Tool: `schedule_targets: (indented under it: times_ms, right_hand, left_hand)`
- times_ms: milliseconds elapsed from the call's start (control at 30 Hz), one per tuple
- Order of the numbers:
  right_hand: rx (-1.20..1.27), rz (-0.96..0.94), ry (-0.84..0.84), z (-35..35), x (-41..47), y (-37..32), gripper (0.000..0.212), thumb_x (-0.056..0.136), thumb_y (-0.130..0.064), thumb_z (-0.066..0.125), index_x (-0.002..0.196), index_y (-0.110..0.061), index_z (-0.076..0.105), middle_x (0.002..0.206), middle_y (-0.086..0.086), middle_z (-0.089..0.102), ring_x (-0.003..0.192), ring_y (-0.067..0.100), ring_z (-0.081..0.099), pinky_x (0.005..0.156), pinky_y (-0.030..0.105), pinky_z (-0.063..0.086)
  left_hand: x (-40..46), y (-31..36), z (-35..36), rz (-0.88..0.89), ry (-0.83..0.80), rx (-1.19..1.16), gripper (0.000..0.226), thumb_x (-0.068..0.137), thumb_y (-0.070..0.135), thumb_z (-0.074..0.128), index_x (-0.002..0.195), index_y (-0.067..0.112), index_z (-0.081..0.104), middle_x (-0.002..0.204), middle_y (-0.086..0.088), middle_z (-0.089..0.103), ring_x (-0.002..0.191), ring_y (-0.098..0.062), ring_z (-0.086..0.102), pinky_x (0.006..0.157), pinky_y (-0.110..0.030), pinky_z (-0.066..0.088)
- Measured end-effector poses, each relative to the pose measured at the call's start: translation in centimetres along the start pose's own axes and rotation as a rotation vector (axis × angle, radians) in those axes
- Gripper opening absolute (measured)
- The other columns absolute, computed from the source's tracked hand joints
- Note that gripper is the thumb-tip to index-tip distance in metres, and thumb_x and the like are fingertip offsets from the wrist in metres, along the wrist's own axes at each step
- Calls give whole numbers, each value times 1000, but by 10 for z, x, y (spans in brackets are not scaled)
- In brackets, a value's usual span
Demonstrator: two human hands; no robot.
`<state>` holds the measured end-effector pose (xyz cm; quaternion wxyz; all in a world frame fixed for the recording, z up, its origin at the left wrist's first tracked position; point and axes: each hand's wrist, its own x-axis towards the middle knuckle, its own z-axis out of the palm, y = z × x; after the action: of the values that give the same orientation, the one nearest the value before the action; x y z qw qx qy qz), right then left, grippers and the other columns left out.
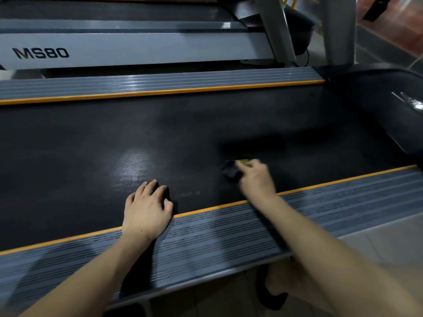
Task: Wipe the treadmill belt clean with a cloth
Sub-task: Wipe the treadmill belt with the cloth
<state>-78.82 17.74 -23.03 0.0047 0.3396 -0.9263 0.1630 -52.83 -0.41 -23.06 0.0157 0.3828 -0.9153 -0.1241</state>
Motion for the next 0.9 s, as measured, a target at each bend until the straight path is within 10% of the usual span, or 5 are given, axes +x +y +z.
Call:
schedule_targets:
  times_ms: [200, 433, 567, 900]
  right_hand:
    - [-78, 337, 61, -16, 5, 22, 46, 91, -18, 55, 137, -19, 54, 125, 16, 47, 105, 38, 47, 95, 38, 41]
    - [131, -85, -101, 44, -46, -155, 48, 87, -12, 56, 134, -22, 54, 122, 9, 44, 107, 32, 42, 92, 39, 45]
    - [173, -204, -147, 36, -37, -125, 53, 87, -10, 54, 137, -28, 58, 118, 5, 48, 103, 31, 44, 88, 43, 50]
    - [45, 210, -62, 13, -26, -102, 46, 87, -13, 59, 133, -18, 54, 127, 15, 41, 109, 38, 42, 94, 38, 41]
  left_hand:
    - [1, 2, -2, 11, -21, 6, 53, 95, 45, 33, 143, 31, 50, 162, 2, 36, 153, -19, 22, 121, -44, 22]
    - [1, -9, -7, -75, 71, -215, 40, 92, 25, 49, 129, 17, 61, 141, -2, 60, 137, -24, 49, 110, -41, 41]
    - [1, -28, -17, -113, 24, -136, 42, 94, 29, 45, 134, 24, 59, 152, 2, 51, 148, -20, 36, 115, -42, 36]
    - [-21, -55, -24, -134, -121, -42, 50, 95, 32, 44, 145, 30, 50, 164, 5, 31, 154, -19, 21, 119, -42, 29]
